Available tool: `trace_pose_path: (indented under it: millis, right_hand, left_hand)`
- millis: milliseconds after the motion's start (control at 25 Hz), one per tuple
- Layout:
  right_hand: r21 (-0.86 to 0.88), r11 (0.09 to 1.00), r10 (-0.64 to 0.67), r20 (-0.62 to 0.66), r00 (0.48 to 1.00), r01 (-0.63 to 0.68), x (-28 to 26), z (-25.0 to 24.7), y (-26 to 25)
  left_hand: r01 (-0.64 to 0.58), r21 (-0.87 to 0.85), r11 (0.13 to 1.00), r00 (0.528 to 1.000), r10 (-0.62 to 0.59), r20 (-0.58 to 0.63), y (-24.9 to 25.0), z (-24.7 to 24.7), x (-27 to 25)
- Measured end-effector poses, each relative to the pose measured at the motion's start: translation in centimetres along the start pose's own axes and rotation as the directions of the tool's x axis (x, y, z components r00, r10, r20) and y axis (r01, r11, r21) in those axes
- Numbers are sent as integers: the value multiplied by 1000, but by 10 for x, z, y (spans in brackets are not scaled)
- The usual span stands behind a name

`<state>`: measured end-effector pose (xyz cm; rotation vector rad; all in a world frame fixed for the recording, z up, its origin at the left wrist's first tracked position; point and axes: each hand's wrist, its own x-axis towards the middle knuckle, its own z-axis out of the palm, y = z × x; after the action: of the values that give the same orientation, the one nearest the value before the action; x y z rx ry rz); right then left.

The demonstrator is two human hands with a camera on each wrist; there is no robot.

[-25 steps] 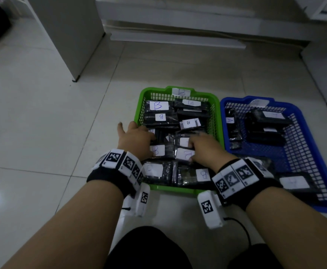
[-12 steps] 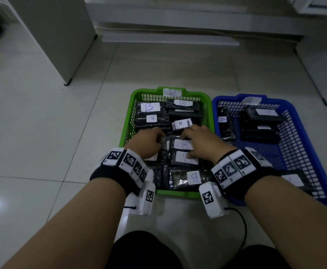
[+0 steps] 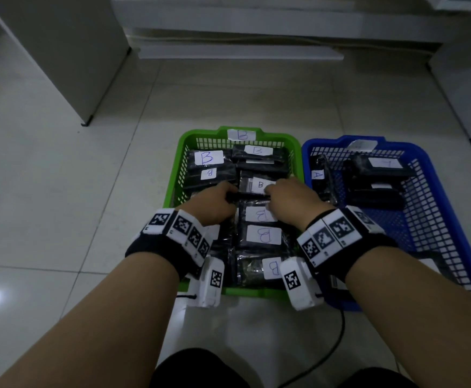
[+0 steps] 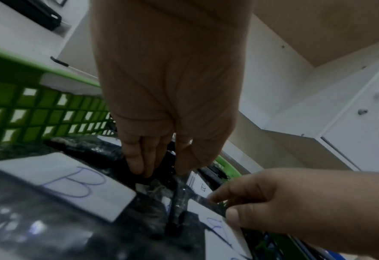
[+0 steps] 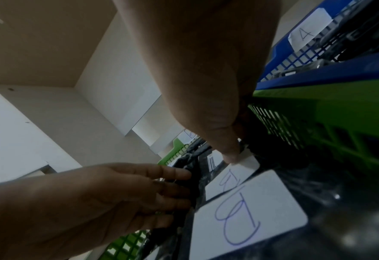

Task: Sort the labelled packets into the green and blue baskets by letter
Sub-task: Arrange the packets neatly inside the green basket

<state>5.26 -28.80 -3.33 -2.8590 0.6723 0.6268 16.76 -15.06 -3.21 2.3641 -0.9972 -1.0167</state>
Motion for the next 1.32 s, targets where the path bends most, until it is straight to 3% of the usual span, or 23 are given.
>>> trace_pose_path:
  millis: [160, 280, 360, 440, 480, 520, 600, 720, 840, 920, 960, 1080, 1160, 1320]
  right_hand:
    - [18, 1000, 6, -41, 999, -5, -2, 1, 2]
    - [2, 1000, -27, 16, 999, 27, -10, 6, 8]
    - [42, 998, -44, 2, 999, 44, -16, 9, 11]
    - [137, 988, -55, -71, 996, 64, -21, 12, 12]
    - [173, 981, -62, -112, 992, 81, -22, 13, 12]
    - [189, 977, -68, -138, 988, 94, -25, 15, 12]
    - [179, 979, -73, -146, 987, 99, -30, 17, 11]
    - [219, 972, -57, -145, 988, 88, -38, 21, 11]
    - [299, 952, -8, -205, 979, 71, -56, 25, 9]
    - [360, 933, 76, -229, 970, 12, -74, 27, 6]
    - [380, 924, 129, -223, 966, -35, -84, 27, 5]
    - [432, 894, 184, -113, 976, -119, -109, 29, 3]
    - [495, 863, 156, -67, 985, -103, -124, 28, 3]
    - [512, 849, 176, -35, 984, -134, -165, 20, 22]
  left_hand:
    - [3, -43, 999, 992, 2, 124, 15, 10, 7]
    - [-9, 94, 996, 989, -5, 146, 21, 14, 8]
    - [-63, 148, 987, 997, 69, -34, 23, 9, 5]
    - [-79, 170, 982, 954, 124, -272, 21, 2, 3]
    - [-62, 245, 968, 931, 144, -334, 17, -1, 3]
    - [-20, 348, 937, 937, 139, -320, 13, -2, 3]
    - [36, 454, 890, 986, 43, -161, 7, -2, 1]
    - [-22, 402, 915, 999, 30, -14, 4, -6, -4]
    - [-8, 284, 959, 982, 62, -179, -4, -12, -26]
    - [130, 217, 967, 946, -55, -319, -15, -10, -44]
    - [205, 167, 964, 934, -142, -329, -19, -8, -53]
    - [288, 87, 954, 944, -268, -190, -30, 0, -76]
    - [234, 114, 966, 970, -223, -100, -34, 0, -85]
    - [126, 95, 987, 992, -124, -32, -47, -15, -121]
